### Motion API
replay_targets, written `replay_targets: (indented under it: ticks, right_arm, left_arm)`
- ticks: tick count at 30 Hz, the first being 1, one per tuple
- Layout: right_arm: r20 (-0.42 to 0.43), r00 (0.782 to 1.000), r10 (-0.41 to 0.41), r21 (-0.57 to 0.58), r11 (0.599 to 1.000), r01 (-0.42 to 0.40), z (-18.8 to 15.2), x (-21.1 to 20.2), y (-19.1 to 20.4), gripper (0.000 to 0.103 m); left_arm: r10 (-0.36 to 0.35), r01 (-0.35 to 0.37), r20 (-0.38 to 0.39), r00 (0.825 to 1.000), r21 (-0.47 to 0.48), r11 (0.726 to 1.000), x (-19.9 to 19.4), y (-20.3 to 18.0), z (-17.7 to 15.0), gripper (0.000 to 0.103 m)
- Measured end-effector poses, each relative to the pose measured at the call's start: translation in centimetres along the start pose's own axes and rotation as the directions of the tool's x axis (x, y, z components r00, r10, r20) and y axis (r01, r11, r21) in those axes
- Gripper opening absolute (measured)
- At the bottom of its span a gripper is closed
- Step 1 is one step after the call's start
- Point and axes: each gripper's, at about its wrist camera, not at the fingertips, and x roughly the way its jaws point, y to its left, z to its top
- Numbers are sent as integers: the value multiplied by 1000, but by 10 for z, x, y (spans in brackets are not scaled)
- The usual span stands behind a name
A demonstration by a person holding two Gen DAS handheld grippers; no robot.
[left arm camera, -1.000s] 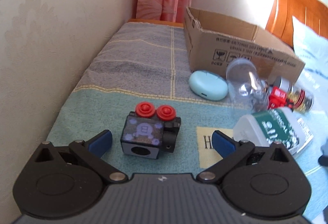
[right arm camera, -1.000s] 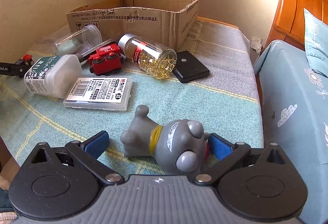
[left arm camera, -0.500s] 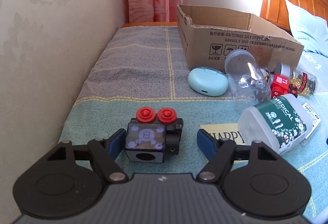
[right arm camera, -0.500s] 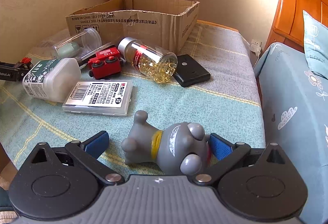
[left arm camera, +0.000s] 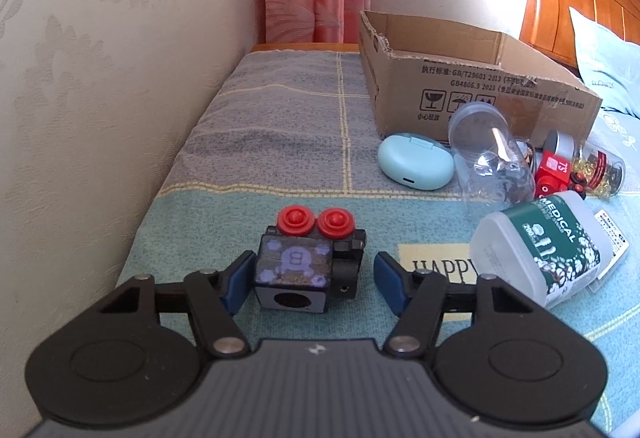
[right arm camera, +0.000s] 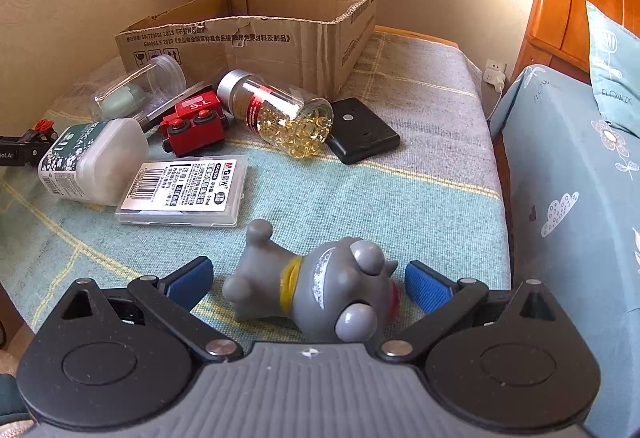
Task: Organize rigid objects
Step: 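Close left gripper on black block while right gripper closes on grey dog, then carry block into box with left tool while right tool drops dog in box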
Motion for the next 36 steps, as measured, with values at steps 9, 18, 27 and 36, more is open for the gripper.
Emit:
replay_targets:
  ticks: [9,18,27,36]
  right_arm:
    - [-28,999,-28,48,998,29,2,-5,6,91]
    - [-47,996,-80,52,995,82,6,-8,4,78]
    - [-21,997,-68,9,998,68,18,-18,4,77]
    - [22,999,-28,-67,997,30,51,-29,4,77]
  left_arm:
    - [1,-1,5,1000,-2,1000,-2,1,3,62]
    - [-11,11,-5,1000,-1,1000,-1,2,6,52]
    - [-13,13,-17,1000,26,1000,-7,0,14,51]
    - [-60,59,1,998,72,996,-32,-10,51,51]
